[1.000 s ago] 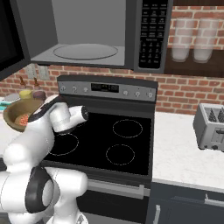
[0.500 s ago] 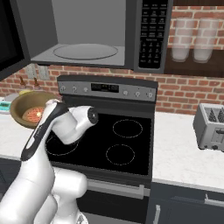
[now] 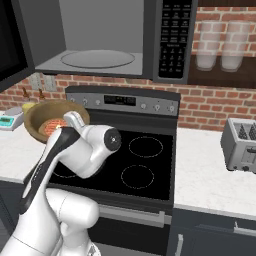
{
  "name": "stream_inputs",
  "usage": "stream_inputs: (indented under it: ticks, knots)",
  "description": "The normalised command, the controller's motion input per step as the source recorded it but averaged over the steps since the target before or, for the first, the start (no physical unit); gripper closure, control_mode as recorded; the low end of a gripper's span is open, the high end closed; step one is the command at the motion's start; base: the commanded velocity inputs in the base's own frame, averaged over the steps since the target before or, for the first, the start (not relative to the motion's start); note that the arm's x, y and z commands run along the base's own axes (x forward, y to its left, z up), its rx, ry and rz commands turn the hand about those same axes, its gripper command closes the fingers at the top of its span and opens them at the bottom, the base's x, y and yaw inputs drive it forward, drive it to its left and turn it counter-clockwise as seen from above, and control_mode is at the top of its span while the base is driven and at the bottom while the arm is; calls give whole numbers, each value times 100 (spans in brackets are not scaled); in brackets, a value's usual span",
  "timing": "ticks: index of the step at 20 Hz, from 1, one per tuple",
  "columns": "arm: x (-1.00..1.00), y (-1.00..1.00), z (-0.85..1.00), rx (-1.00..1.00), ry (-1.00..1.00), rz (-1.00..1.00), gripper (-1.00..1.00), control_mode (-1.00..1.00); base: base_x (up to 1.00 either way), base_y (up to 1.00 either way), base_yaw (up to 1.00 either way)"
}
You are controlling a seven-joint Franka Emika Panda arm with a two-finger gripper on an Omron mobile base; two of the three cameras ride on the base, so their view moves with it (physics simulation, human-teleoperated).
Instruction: Open the microwave, place the bowl with waffle inside the microwave, then close the microwave door and turn it on.
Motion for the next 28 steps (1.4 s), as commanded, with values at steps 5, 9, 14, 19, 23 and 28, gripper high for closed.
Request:
stream_inputs:
  ticks: [5, 9, 14, 19, 23, 28]
  knots:
    - [0, -4, 0, 0, 0, 0, 100, -100, 0, 0, 0]
    - [0, -4, 16, 0, 1, -1, 100, -100, 0, 0, 0]
    - [0, -30, 75, 0, 3, -9, 100, -100, 0, 0, 0]
    - [0, -49, 100, 0, 3, -13, 100, -100, 0, 0, 0]
    - [4, -39, 100, 0, 1, -14, 100, -100, 0, 0, 0]
    - [20, -23, 95, -2, 0, -13, 100, -100, 0, 0, 0]
